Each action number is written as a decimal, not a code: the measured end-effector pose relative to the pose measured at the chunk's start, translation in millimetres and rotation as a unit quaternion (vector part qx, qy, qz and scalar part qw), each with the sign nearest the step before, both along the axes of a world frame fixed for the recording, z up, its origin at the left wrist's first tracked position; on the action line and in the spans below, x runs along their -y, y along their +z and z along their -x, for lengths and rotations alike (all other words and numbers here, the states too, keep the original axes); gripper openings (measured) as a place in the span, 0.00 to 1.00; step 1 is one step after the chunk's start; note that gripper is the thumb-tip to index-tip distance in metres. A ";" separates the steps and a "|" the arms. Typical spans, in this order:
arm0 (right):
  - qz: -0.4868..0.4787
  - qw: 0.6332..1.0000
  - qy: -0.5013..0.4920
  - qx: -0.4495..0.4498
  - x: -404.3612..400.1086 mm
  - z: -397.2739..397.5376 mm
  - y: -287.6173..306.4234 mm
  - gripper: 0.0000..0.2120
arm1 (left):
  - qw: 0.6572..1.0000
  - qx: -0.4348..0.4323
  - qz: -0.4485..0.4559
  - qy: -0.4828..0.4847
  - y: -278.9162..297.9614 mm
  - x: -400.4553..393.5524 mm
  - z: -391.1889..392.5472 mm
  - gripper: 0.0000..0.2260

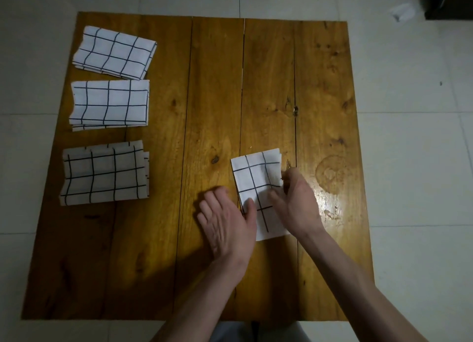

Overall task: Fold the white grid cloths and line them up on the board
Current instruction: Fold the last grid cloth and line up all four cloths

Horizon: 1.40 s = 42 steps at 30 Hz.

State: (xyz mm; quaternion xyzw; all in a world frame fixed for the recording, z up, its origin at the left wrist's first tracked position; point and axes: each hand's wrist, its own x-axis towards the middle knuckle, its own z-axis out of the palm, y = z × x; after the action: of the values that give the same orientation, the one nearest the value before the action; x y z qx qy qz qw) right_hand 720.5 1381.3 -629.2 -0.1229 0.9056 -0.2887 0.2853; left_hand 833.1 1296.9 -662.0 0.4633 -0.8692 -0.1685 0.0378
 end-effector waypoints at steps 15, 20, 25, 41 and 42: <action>0.235 0.924 -0.104 0.283 -2.7 -5.5 76.7 0.13 | 0.828 -0.211 -0.476 0.209 68.1 25.8 -5.4 0.15; 0.235 0.931 -0.102 0.261 3.6 -14.2 138.2 0.09 | 0.806 -0.263 -0.488 0.208 132.9 36.0 -18.8 0.05; 0.192 0.966 -0.077 0.159 17.9 -28.8 194.6 0.13 | 0.815 -0.311 -0.444 0.204 215.0 42.8 -39.0 0.04; 0.292 0.935 0.200 0.014 66.1 -89.2 385.5 0.10 | 0.811 -0.447 -0.268 0.266 416.4 53.8 -127.5 0.04; 0.291 0.933 0.209 0.017 71.0 -97.1 389.2 0.10 | 0.802 -0.459 -0.260 0.281 419.2 53.2 -136.6 0.04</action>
State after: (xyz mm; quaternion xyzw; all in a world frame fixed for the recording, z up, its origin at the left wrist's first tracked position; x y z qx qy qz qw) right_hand 817.6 1310.3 -239.9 -0.3818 0.7307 -0.4758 0.3064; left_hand 969.8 1243.7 -242.9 0.5479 -0.5057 -0.5631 0.3563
